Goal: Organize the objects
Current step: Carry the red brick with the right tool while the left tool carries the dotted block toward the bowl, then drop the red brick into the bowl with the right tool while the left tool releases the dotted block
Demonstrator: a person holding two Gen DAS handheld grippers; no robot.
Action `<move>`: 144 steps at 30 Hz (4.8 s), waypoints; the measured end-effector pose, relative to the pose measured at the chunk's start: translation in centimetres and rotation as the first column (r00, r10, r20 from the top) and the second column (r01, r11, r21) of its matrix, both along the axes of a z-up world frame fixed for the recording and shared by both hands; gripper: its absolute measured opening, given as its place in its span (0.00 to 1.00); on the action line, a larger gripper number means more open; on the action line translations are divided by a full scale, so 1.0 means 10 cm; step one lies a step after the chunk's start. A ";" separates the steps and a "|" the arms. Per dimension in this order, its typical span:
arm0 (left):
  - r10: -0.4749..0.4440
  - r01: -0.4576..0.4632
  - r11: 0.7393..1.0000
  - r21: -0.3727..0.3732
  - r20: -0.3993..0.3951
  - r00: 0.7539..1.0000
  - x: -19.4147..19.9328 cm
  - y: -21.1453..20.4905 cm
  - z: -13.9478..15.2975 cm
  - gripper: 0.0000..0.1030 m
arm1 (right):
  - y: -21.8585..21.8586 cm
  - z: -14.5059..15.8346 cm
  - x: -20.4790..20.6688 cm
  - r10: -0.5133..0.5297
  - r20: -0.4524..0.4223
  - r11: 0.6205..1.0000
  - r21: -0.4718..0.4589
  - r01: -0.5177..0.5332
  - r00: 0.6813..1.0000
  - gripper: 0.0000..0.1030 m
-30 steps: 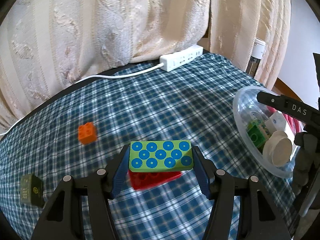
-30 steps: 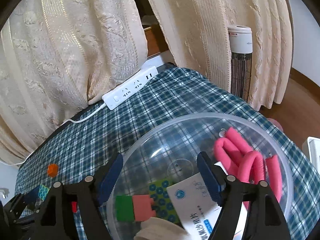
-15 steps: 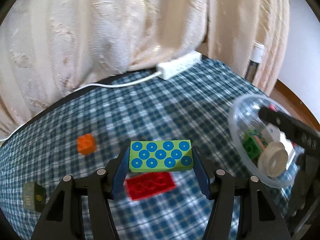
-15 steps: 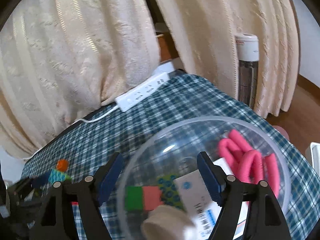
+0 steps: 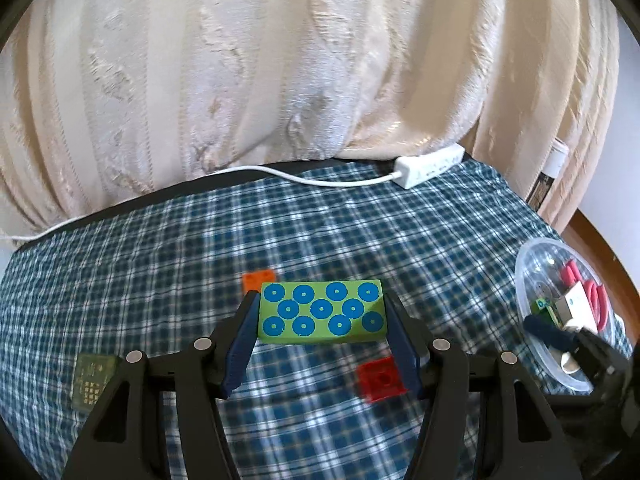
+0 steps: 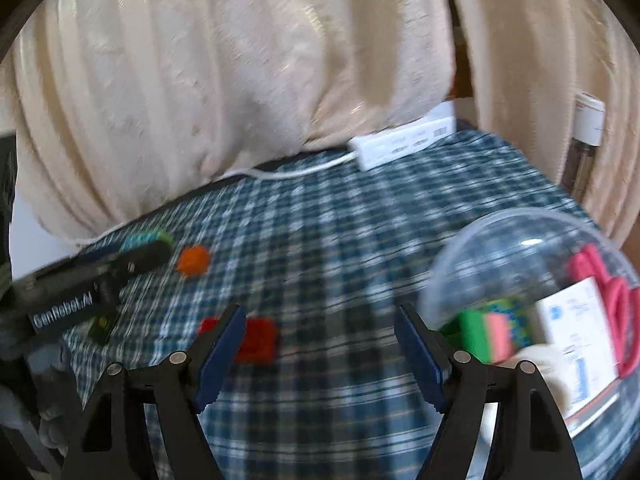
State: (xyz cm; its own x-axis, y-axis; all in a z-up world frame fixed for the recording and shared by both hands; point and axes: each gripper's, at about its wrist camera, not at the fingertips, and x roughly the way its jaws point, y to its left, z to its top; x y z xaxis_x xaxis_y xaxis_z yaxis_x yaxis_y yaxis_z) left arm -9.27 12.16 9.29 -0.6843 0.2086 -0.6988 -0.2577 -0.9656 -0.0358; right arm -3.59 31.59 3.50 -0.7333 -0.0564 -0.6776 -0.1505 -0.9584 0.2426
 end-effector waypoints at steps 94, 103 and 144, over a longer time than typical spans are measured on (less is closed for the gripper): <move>-0.179 0.184 0.979 -0.085 0.058 0.982 0.17 1.02 -0.20 0.60 | 1.68 0.13 0.13 -0.352 -0.018 0.936 -0.023 0.352 0.936 0.76; -0.236 0.241 0.965 -0.103 0.058 0.970 0.19 1.39 -0.21 0.60 | 1.81 0.20 0.37 -0.389 -0.078 0.921 -0.048 0.386 0.918 0.76; -0.252 0.252 0.968 0.019 0.117 0.960 -0.13 1.71 -0.34 0.71 | 1.79 0.15 0.83 -0.424 -0.105 0.904 -0.117 0.412 0.900 0.76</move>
